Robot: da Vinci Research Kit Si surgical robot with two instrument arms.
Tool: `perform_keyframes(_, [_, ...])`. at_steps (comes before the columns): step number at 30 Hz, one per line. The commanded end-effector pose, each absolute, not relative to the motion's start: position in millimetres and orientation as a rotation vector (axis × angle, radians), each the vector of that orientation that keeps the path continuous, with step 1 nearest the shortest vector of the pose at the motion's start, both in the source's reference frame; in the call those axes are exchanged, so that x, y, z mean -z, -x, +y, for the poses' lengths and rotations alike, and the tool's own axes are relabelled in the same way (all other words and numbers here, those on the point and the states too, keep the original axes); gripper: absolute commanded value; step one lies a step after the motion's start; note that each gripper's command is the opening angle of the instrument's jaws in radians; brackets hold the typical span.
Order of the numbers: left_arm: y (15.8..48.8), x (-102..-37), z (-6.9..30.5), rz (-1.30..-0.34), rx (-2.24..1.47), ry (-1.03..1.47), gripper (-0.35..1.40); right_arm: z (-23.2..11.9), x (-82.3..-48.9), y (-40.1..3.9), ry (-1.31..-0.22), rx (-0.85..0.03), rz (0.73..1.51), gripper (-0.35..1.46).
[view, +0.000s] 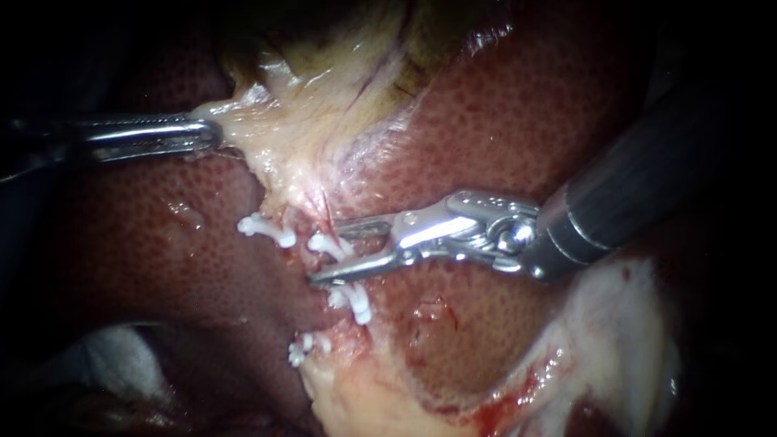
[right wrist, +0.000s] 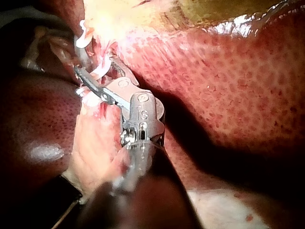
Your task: Going back third clip right tube
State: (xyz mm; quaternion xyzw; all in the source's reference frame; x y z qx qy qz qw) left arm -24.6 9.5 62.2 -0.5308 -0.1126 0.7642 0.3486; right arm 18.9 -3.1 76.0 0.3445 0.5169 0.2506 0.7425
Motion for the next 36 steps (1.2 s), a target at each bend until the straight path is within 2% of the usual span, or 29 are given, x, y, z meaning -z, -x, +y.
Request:
perform_keyframes(1, [24.6, -62.2, 9.4, -0.292, -1.981, 1.376, -0.35, -3.0, -75.8, -18.6, -0.754, -0.550, 1.133, 0.49])
perform_keyframes(14, [24.6, -62.3, 9.4, -0.291, -1.981, 1.376, -0.35, -2.3, -74.2, -15.0, -0.731, -0.555, 1.140, 0.50])
perform_keyframes(21, [24.7, -62.4, 9.3, -0.293, -1.982, 1.378, -0.35, -2.6, -74.2, -15.5, -0.737, -0.551, 1.144, 0.50])
perform_keyframes(30, [24.8, -62.4, 9.3, -0.292, -1.982, 1.378, -0.35, -3.9, -75.4, -19.1, -0.783, -0.547, 1.148, 0.50])
perform_keyframes(36, [24.8, -62.5, 9.2, -0.295, -1.982, 1.380, -0.35, -4.7, -75.2, -19.9, -0.821, -0.547, 1.155, 0.50])
